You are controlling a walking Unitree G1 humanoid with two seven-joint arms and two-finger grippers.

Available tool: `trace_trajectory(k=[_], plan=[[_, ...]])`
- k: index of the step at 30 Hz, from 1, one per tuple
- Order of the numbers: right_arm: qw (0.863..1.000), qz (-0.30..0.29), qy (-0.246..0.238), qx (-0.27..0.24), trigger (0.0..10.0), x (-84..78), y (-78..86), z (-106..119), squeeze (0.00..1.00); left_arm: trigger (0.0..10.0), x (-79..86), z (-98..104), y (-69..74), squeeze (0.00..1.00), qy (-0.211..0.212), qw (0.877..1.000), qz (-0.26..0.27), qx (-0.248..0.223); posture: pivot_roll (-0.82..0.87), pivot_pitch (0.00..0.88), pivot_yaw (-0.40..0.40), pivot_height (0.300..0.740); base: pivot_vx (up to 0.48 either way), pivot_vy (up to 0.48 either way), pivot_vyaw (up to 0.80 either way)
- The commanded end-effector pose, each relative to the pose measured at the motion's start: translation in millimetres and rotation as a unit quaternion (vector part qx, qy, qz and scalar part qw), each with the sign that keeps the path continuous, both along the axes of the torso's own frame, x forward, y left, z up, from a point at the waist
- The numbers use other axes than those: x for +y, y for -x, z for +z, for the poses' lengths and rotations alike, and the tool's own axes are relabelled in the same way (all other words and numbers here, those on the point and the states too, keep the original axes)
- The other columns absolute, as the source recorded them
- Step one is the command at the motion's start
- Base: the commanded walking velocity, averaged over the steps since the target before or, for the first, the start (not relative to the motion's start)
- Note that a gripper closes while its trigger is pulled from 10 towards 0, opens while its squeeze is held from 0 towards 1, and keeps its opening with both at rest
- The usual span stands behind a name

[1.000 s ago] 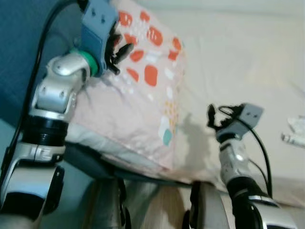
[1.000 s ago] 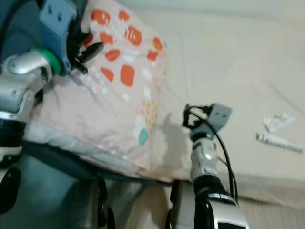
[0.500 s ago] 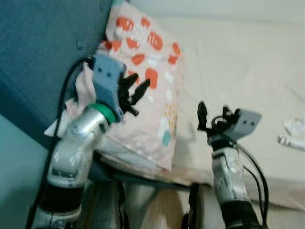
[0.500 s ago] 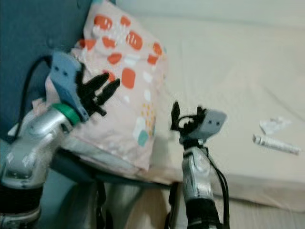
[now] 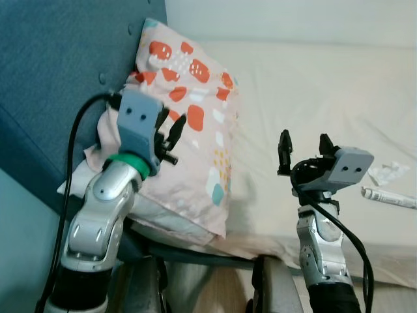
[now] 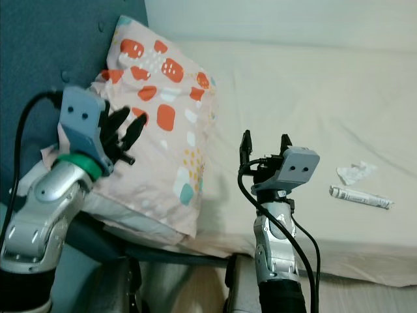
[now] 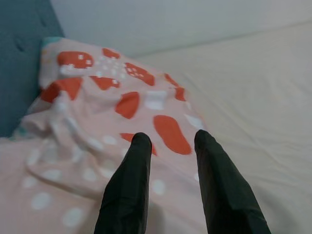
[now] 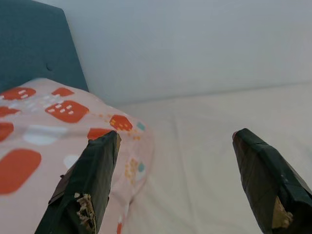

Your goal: Clean up the room

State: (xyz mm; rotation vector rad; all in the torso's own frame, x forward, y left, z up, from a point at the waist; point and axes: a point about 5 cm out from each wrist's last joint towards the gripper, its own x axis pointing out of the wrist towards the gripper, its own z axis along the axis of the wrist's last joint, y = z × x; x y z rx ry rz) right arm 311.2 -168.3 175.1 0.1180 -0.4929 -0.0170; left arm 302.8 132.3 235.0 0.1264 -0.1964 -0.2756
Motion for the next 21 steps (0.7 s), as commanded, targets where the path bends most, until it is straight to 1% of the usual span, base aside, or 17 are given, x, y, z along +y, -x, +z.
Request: trace_trajectory(k=[1, 5, 7, 11, 13, 21], plan=[[1.000, -0.001, 0.002, 0.008, 10.0, 1.2, 2.3, -2.7, 0.00, 10.0, 2.0, -0.6, 2.2, 0.00, 0.002, 1.000, 0.007, -0.004, 0.10, 0.068, 0.066, 0.651, 0.000, 0.000, 0.00], [1.000, 0.005, 0.006, 0.015, 10.0, 4.7, 2.2, -4.3, 0.00, 10.0, 1.9, -2.9, 0.3, 0.00, 0.000, 1.000, 0.018, -0.010, 0.10, 0.070, 0.062, 0.660, 0.000, 0.000, 0.00], [1.000, 0.007, 0.010, 0.021, 10.0, 5.8, 2.4, -5.9, 0.00, 10.0, -0.6, -3.2, -2.7, 0.00, -0.002, 1.000, 0.024, -0.017, 0.10, 0.076, 0.050, 0.670, 0.000, 0.000, 0.00], [1.000, 0.004, 0.011, 0.028, 10.0, 3.4, 2.8, -7.2, 0.00, 10.0, -6.2, 0.3, -8.5, 0.00, -0.006, 0.999, 0.024, -0.029, 0.10, 0.080, 0.043, 0.684, 0.000, 0.000, 0.00], [0.999, 0.002, 0.013, 0.033, 10.0, 1.2, 3.4, -7.0, 0.00, 10.0, -9.9, 5.2, -12.4, 0.00, 0.000, 0.999, 0.023, -0.036, 0.10, 0.080, 0.038, 0.698, 0.000, 0.000, 0.00], [0.999, -0.007, 0.015, 0.035, 10.0, -3.0, 3.0, -5.7, 0.00, 10.0, -13.5, 7.7, -15.8, 0.00, -0.001, 0.999, 0.023, -0.044, 0.09, 0.082, 0.036, 0.721, 0.000, 0.000, 0.00]])
